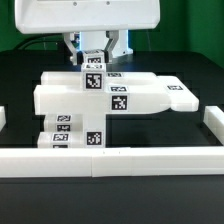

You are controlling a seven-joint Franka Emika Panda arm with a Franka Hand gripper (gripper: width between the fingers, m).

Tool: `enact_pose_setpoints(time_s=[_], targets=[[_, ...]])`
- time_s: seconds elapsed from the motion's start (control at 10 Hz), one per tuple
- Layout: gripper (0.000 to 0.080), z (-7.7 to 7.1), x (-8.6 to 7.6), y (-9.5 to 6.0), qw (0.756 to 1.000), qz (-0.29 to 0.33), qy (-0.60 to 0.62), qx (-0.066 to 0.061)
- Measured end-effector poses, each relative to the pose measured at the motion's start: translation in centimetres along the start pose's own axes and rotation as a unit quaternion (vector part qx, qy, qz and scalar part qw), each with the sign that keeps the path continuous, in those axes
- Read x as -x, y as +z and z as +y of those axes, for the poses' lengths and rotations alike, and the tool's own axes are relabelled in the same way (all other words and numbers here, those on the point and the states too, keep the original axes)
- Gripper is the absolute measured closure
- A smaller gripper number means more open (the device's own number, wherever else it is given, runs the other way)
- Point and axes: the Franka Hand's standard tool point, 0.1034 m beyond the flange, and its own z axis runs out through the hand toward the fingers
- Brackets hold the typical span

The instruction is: Assemble chair

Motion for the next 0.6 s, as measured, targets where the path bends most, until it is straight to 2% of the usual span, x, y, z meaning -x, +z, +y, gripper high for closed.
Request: enact_pose_setpoints(time_s=[0.2,0.4,0.5,0.6], targets=[[0.0516,0.02,0.02,0.03,0.997,0.0,0.08,0.0],[0.0516,0.06,0.0,0.03,0.983,0.002,0.183,0.001],[0.0515,0.09,-0.01,0.04,0.976,0.003,0.219,0.002],[0.0515,-0.02,-0.08,0.05,0.955,0.006,0.295,0.002]])
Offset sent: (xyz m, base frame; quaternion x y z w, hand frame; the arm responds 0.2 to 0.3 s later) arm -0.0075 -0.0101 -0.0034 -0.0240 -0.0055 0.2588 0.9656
